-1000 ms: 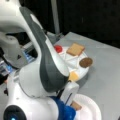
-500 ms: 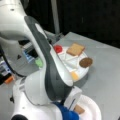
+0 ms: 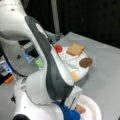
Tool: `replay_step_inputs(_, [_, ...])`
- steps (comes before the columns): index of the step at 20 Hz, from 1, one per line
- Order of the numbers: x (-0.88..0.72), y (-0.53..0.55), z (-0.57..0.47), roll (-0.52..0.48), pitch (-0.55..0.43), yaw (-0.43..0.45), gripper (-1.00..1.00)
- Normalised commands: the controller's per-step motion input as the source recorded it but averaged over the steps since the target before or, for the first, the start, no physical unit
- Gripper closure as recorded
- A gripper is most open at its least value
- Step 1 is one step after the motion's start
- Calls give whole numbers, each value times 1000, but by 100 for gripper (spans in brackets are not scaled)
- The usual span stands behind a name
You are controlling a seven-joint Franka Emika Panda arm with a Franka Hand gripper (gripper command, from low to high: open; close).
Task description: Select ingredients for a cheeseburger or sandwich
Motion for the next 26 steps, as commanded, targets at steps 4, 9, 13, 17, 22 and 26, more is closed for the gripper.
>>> replay_step_inputs(4, [315,-158,-102,229,-95,138,100])
replay_step_inputs(9, [283,-151,-138,190,-88,112,100])
replay_step_inputs(13, [257,-130,-76,191,-88,92,100])
replay_step_inputs(17, [251,-107,-49,186,-104,97,100])
replay_step_inputs(22, [233,-94,-54,188,-117,84,100])
replay_step_inputs(26, [204,-104,-74,191,-152,71,100])
